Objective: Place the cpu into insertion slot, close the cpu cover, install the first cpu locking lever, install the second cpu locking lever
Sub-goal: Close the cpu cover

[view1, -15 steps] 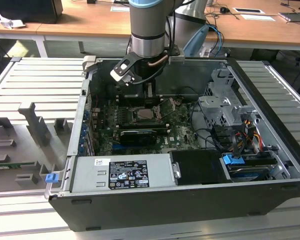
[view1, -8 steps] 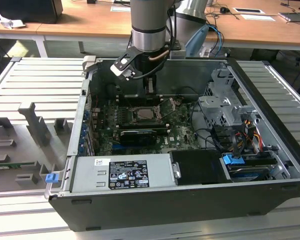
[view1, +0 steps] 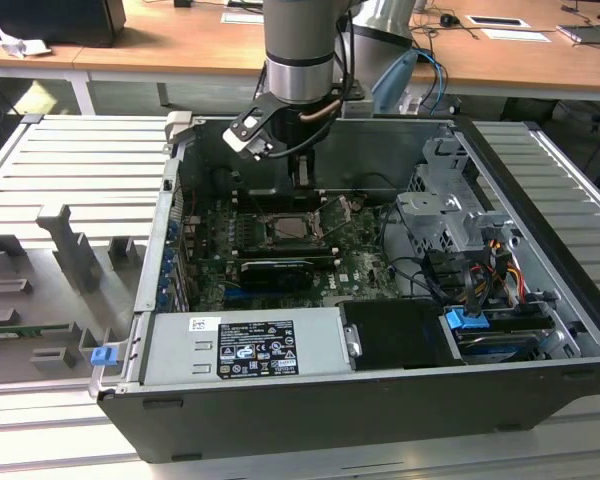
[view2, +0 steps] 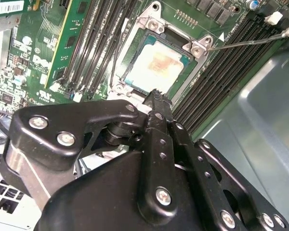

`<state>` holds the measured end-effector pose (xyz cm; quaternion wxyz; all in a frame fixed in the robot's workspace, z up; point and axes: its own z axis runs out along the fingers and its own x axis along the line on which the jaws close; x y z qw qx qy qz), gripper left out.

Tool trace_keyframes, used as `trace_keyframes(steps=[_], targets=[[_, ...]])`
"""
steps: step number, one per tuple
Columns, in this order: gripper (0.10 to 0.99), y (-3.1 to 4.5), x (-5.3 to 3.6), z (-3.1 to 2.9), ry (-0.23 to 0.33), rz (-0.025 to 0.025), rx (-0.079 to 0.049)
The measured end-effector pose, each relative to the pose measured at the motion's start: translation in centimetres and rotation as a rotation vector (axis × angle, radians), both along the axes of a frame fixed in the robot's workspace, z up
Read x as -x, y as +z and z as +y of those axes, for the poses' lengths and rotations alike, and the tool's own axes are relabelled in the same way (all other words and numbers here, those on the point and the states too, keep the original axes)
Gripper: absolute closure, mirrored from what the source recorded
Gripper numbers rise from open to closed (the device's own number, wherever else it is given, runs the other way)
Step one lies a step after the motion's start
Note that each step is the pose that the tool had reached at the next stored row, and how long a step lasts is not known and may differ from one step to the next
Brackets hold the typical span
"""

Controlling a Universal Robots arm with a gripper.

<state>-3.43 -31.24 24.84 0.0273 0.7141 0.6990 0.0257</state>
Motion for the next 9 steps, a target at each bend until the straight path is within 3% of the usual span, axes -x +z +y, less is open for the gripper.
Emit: trace_keyframes(steps=[9], targets=[[0.98,0.39,-0.2,0.09,0.0,0.0,0.004]])
